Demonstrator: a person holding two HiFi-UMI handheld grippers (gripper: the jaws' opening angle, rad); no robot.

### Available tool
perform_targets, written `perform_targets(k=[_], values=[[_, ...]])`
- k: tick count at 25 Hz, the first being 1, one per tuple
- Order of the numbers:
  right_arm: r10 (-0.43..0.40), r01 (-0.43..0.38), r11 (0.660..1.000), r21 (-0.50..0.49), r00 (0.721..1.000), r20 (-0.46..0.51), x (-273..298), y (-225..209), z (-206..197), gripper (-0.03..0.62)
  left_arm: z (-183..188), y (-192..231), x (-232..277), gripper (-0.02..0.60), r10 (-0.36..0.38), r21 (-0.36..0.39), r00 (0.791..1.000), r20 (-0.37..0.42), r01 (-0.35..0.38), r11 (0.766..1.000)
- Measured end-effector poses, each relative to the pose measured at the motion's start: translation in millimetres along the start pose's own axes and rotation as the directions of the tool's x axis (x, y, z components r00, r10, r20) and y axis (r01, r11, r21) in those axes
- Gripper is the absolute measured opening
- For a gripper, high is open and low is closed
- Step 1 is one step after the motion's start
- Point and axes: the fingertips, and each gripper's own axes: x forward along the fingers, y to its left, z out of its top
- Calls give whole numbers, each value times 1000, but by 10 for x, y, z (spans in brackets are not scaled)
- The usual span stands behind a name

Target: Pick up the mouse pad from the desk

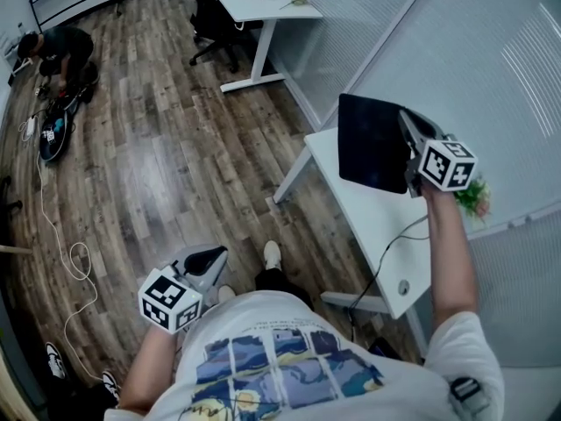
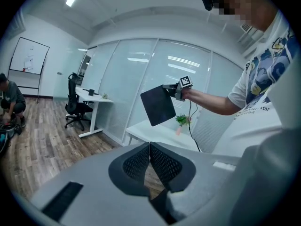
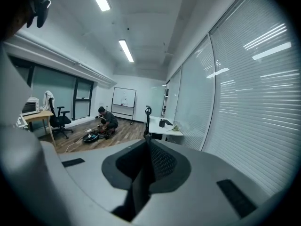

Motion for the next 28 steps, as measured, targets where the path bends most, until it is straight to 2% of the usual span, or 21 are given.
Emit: perform_targets(k=[11, 28], values=[[55, -54, 998, -27, 998, 27, -359, 495, 246, 26, -74, -125, -56, 5, -25, 2, 1000, 8, 25, 1000], [100, -98, 994, -47, 993, 59, -619, 781, 470, 26, -8, -158, -109, 5, -17, 18, 1000, 17, 17, 1000]])
